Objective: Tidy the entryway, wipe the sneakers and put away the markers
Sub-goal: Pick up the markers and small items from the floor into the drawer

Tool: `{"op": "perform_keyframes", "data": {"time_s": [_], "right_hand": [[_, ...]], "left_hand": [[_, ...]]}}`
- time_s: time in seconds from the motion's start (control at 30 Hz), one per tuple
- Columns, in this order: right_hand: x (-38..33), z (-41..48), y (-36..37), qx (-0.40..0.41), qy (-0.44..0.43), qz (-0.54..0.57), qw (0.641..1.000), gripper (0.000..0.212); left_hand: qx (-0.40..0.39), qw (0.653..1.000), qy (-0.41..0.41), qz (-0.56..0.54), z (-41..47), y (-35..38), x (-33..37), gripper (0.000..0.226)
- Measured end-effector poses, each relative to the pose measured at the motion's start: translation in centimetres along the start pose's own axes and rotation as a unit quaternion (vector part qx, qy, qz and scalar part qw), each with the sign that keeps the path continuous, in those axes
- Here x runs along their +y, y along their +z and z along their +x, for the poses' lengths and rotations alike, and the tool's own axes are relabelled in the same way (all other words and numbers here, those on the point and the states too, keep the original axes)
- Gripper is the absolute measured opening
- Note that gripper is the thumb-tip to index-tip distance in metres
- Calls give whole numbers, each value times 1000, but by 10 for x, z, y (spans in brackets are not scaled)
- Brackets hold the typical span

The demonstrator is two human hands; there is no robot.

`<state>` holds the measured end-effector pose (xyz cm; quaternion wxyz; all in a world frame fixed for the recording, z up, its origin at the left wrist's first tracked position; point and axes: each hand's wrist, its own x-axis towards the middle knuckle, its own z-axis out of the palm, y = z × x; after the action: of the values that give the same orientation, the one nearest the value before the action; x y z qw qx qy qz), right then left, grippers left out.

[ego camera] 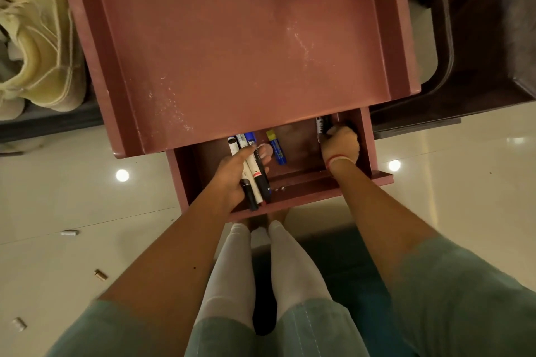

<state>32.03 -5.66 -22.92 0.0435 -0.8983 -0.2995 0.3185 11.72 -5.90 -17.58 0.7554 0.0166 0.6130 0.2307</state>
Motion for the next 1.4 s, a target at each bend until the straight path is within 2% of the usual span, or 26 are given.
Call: {"op": "perform_keyframes", "data": {"time_s": [0.07,0.17,0.2,0.3,0.43,0.5,0.57,0.63,0.73,0.8,1.03,1.27,1.4], "right_hand": [[-11,-28,-11,-66,-19,87,994,22],[-25,-87,-16,-260,-50,189,946,15],[-27,-102,-14,-279,-60,211,935,14],[-29,-118,-7,-255,-59,253,931,22],[-29,-111,-12,-342,21,307,888,19],[-27,-105,-12,-353,22,296,887,15],[-25,-97,-9,-345,7,269,899,16],[-25,-87,-4,-307,-14,227,924,13],[-23,-62,4,-164,0,165,972,21],[-21,-42,12,-97,14,123,988,24],[-14,-9,31,-63,-6,-7,998,29],[-7,5,22,-40,-7,-38,998,27],[-4,5,13,-15,4,-2,1000,14]], "left_hand": [[3,1000,2,2,-1,2,3,18],[7,1000,-7,21,-4,8,7,14],[6,1000,-10,23,-4,9,7,12],[10,1000,-10,21,-2,7,5,13],[-5,1000,-23,13,-3,-2,0,15],[-3,1000,-19,21,-2,-3,-1,15],[22,999,-7,23,-2,1,-1,15],[49,998,-2,31,0,6,-1,24],[71,996,-3,54,4,8,-2,13],[78,995,-9,62,11,2,-2,13],[92,994,-27,51,17,-6,1,8],[102,994,-35,35,18,-9,1,7],[87,995,-12,40,14,-4,1,5]]}}
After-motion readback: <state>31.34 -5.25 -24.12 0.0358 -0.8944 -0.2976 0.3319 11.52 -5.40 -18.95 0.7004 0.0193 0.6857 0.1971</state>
